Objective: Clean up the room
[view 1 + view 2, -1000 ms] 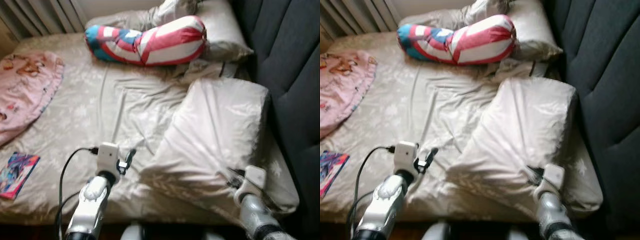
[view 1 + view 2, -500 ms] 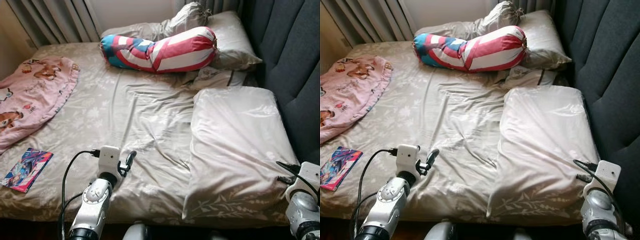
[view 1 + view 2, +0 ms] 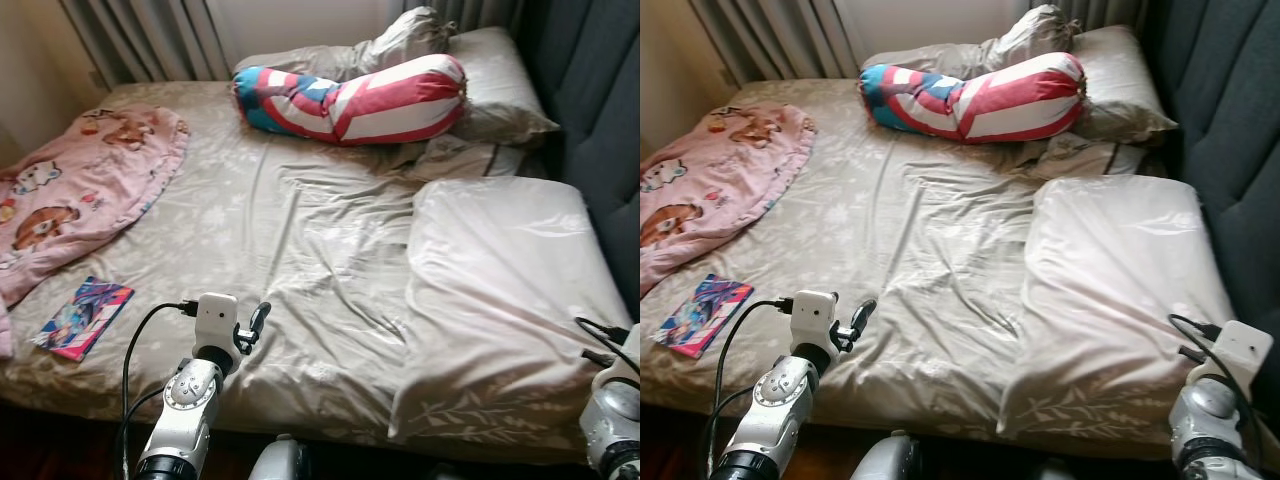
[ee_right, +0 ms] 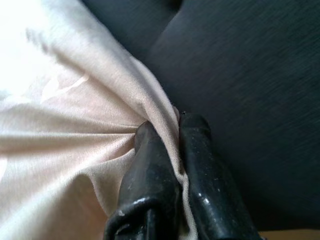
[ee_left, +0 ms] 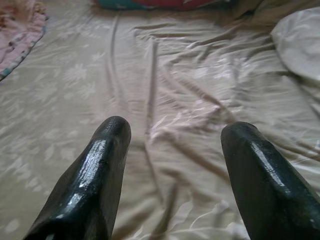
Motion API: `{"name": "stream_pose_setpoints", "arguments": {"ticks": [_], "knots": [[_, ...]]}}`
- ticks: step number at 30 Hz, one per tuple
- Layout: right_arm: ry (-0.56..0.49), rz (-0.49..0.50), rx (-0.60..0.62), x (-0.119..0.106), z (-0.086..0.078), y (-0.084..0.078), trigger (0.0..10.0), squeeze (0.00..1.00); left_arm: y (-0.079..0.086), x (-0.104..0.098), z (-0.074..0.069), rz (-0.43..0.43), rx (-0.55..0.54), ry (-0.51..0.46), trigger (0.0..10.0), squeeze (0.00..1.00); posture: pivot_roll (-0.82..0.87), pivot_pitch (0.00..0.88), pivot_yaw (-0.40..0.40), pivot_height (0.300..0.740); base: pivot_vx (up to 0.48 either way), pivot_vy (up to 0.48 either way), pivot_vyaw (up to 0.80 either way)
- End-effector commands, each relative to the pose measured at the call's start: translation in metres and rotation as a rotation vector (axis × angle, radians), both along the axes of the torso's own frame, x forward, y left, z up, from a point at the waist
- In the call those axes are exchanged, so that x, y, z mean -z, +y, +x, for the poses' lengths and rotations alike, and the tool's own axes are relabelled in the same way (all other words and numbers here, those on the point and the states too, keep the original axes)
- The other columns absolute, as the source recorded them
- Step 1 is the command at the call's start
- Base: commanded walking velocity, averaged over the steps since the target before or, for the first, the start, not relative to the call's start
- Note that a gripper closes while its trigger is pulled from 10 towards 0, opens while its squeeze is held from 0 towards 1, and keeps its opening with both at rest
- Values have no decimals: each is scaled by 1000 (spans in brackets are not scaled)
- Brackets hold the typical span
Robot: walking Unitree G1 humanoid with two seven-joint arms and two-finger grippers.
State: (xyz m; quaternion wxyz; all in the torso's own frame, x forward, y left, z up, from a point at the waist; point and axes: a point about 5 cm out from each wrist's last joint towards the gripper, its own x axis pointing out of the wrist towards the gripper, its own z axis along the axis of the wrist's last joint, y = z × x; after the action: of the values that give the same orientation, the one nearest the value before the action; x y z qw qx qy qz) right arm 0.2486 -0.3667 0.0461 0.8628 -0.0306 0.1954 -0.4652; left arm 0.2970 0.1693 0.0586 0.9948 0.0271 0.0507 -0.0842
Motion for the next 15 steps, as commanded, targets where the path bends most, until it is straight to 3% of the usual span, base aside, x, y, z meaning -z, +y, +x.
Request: {"name": "stream_pose_setpoints", "arguments": {"ticks": [1,2,3,9,10,11,15], "knots": [[-56,-76,139,-22,-12,-30,392,0,9,2,-4,14,-15,8,10000,0,-71,61,67,675,0,0,0],[-58,-73,146,-23,-13,-32,392,0,10,3,-5,16,-16,9,10000,0,-71,61,67,675,0,0,0],[-58,-64,138,-24,-13,-33,10000,0,11,3,-6,17,-16,11,10000,0,-73,63,67,675,0,0,0],[-64,-29,60,-19,-7,-26,10000,0,12,6,-7,22,-10,20,10000,0,-74,69,75,675,0,0,0],[-68,-17,55,-17,-6,-23,10000,588,12,6,-7,22,-9,20,10000,0,-73,69,77,675,0,0,0],[-69,-3,48,-14,-6,-19,10000,1000,12,6,-7,23,-6,21,10000,0,-70,70,80,675,0,0,0],[-62,10,29,-6,-4,-10,10000,1000,13,5,-7,26,-3,24,10000,0,-67,69,82,675,0,0,0]]}}
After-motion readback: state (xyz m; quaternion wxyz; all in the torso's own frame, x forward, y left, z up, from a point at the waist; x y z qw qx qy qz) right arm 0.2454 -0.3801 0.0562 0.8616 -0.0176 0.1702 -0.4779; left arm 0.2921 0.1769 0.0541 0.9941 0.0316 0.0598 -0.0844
